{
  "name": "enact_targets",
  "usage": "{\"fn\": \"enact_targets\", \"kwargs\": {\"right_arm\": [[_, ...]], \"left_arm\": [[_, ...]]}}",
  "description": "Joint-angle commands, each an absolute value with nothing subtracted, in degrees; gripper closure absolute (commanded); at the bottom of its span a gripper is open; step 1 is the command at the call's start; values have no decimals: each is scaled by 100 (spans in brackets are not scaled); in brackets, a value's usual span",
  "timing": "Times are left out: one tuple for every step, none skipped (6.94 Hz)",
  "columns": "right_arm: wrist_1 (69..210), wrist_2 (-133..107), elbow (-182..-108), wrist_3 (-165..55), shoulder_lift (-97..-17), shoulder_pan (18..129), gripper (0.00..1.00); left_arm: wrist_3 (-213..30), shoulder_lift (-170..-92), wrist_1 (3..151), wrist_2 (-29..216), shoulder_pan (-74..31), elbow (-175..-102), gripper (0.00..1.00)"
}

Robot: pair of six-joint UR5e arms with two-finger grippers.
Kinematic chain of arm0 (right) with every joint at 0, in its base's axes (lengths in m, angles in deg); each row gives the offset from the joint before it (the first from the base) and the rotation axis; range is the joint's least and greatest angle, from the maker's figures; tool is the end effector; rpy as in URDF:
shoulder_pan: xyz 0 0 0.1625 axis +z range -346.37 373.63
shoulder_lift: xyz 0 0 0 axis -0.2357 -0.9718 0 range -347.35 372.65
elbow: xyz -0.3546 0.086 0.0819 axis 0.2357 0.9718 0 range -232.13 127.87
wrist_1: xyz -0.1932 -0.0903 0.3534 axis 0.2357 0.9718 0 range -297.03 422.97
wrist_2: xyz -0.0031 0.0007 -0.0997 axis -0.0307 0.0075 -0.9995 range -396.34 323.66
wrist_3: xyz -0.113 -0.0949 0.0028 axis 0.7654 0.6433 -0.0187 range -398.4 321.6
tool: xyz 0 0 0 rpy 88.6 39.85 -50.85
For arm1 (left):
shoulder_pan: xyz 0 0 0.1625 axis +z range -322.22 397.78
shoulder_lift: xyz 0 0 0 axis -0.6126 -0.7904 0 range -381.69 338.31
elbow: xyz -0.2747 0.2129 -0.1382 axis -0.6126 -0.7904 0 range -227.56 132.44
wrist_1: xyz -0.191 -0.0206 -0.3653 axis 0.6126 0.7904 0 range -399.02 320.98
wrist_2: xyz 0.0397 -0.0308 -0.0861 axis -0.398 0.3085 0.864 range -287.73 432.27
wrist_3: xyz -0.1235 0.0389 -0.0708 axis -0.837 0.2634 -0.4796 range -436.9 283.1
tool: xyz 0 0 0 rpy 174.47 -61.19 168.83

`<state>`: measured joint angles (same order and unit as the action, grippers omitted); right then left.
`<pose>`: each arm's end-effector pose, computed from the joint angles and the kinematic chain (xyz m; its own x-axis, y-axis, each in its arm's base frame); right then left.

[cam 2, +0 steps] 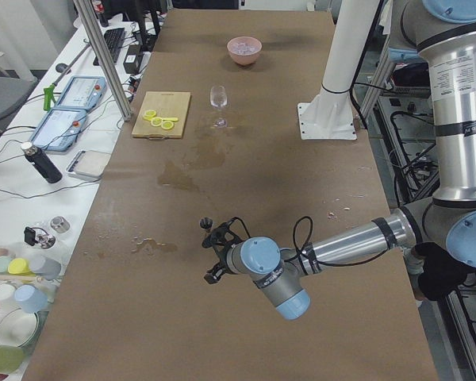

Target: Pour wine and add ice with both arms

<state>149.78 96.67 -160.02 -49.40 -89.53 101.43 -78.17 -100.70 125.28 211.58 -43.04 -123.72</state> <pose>0.0163 -0.4259 0.5803 0.7206 0.0573 0.6910 -0.1013 0.9946 0.0232 0.0460 -0.4192 0.6805 0.5538 0.6586 -0.5095 -0.0916 0.6564 0.7489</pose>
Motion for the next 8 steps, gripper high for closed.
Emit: {"fn": "enact_targets", "kwargs": {"right_arm": [[15007,9664,-16180,-5078,-8948,10065,0],[15016,9664,-16286,-5262,-8974,10012,0],[15016,9681,-16331,-5377,-8974,9986,0],[14998,9699,-16435,-5605,-9009,9855,0],[14998,9690,-16506,-5685,-9027,9810,0],[14998,9690,-16498,-5686,-9027,9810,0],[14998,9690,-16507,-5695,-9018,9775,0],[14998,9690,-16507,-5712,-9018,9722,0]], "left_arm": [[-7813,-10263,12726,21192,-3957,-12123,3],[-7822,-10455,13066,21297,-3765,-11756,3],[-7813,-10527,13157,21411,-3763,-11622,3],[-7831,-10536,13253,21578,-3763,-11620,3],[-7883,-10545,13368,21745,-3763,-11620,3],[-7901,-10632,13369,21798,-3763,-11620,3],[-7901,-10633,13377,21825,-3763,-11612,3],[-7918,-10642,13430,21869,-3763,-11594,3]]}}
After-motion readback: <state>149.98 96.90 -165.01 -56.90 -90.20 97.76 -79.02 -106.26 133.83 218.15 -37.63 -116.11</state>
